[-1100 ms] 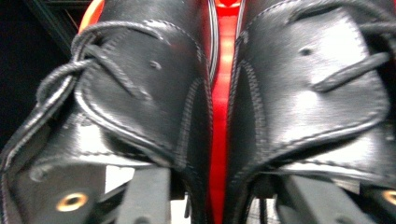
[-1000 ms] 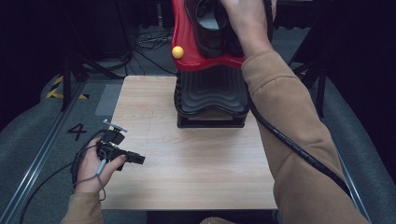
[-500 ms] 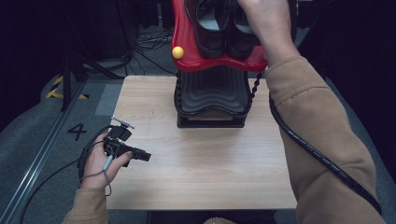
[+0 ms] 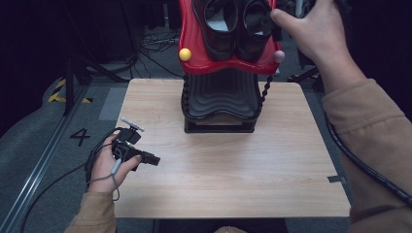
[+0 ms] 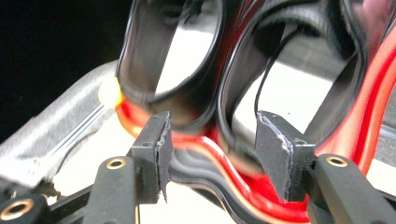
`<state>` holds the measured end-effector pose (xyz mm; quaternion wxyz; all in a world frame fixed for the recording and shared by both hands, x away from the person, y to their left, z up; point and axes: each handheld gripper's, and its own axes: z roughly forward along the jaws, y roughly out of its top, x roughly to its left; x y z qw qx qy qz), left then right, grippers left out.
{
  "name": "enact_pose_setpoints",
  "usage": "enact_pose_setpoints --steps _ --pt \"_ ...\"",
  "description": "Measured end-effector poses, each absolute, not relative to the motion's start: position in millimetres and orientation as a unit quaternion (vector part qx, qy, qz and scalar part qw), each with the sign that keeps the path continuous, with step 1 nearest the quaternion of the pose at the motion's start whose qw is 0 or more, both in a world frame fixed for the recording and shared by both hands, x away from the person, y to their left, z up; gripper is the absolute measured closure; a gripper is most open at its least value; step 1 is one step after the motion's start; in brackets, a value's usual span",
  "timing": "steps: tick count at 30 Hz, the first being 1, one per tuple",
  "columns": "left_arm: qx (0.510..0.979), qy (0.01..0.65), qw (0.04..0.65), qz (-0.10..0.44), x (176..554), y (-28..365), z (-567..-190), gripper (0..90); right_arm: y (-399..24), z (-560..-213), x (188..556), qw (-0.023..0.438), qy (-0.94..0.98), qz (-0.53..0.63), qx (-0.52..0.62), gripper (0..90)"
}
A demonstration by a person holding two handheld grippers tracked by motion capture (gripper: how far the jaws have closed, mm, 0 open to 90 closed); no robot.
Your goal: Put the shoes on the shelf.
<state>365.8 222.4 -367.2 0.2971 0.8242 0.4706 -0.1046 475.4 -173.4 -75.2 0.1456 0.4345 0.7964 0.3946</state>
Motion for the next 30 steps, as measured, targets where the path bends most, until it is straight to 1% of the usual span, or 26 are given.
enact_pose_setpoints --steps 6,16,20,25,30 --pt "0.826 0.47 0.294 -0.101 362 224 -365 61.0 -205 -85 455 0.127 0.813 0.395 0.408 46.8" --pt "0.823 0.478 0.293 -0.093 351 228 -362 60.9 -258 -99 430 0.122 0.845 0.375 0.361 46.8" --pt "0.82 0.482 0.294 -0.089 347 231 -360 60.9 -268 -105 423 0.122 0.853 0.368 0.349 46.7" --pt "0.82 0.484 0.294 -0.083 340 234 -358 60.8 -278 -127 412 0.112 0.867 0.36 0.325 45.8" --pt "0.821 0.485 0.291 -0.08 336 233 -358 60.8 -283 -159 398 0.103 0.878 0.35 0.309 45.7"
